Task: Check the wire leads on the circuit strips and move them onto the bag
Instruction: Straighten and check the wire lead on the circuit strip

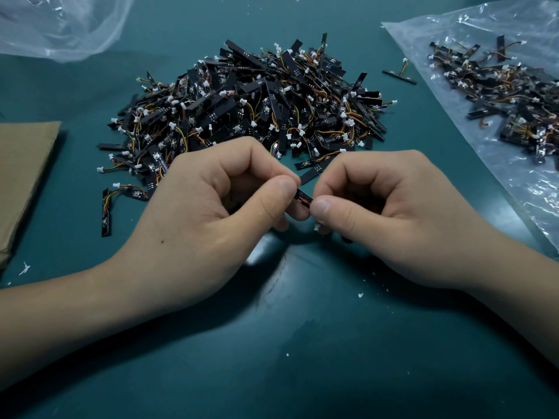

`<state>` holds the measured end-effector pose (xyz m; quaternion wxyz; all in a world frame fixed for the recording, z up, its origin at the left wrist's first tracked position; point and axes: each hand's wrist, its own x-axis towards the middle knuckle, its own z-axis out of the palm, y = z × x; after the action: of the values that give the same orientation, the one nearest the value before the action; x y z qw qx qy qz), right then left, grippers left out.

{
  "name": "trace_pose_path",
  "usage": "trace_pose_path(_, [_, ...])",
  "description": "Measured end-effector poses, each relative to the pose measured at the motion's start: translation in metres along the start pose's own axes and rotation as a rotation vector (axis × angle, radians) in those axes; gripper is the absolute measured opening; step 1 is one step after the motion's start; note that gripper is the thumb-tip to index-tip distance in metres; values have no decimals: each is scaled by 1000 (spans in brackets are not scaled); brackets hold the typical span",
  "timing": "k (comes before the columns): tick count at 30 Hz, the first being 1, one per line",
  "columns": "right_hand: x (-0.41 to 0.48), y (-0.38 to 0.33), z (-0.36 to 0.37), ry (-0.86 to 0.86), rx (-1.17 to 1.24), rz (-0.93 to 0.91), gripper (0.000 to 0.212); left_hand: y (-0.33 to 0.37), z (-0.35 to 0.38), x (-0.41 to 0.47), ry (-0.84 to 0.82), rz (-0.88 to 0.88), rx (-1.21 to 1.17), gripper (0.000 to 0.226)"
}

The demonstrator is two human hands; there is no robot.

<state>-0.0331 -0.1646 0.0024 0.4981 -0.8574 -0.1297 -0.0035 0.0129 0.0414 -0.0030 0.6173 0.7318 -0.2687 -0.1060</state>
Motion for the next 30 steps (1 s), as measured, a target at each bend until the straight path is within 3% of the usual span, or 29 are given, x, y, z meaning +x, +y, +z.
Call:
trace_pose_path(9, [-2, 0, 3, 30, -125, -31, 13, 0, 2, 0, 16, -7, -3, 9])
trace_pose_path(17, [-1, 0, 2, 14, -36, -29, 15, 3, 3, 1, 50, -33, -48, 19])
trace_pose_path(30, [-1, -1, 1, 23, -79, -51, 14, 3, -1, 1, 16, -2, 31, 9])
